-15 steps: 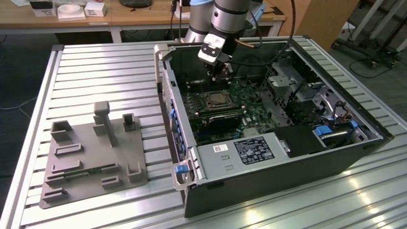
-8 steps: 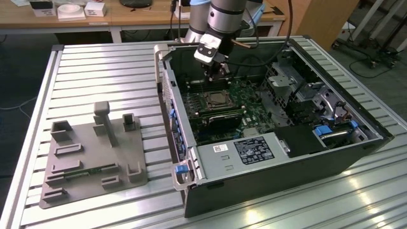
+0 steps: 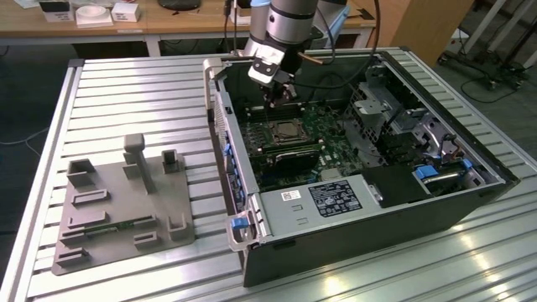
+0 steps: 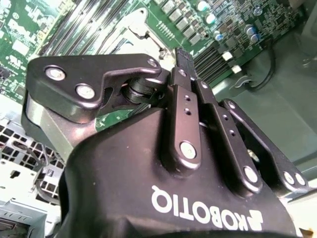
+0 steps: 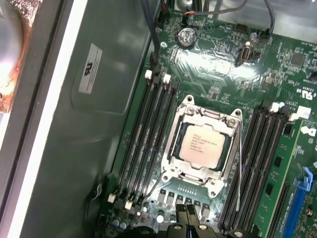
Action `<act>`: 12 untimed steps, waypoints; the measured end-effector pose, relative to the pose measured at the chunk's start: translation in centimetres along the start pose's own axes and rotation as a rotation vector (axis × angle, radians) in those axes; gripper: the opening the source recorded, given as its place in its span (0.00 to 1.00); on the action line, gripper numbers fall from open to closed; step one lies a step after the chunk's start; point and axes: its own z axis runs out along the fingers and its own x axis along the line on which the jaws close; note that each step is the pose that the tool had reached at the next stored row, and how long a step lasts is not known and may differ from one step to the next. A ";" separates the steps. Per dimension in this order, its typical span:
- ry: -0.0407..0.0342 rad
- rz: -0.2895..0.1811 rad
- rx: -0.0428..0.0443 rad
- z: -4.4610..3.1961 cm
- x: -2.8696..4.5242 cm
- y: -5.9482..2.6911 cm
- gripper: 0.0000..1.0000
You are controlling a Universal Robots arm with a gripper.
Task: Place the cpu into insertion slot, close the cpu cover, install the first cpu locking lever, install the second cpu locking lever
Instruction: 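Install the first cpu locking lever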
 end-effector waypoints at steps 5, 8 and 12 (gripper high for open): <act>0.0000 0.000 0.0000 0.01 0.07 -0.24 0.11; 0.0000 0.000 0.0000 0.01 0.08 -0.28 0.11; 0.0000 0.000 0.0000 0.01 0.08 -0.28 0.11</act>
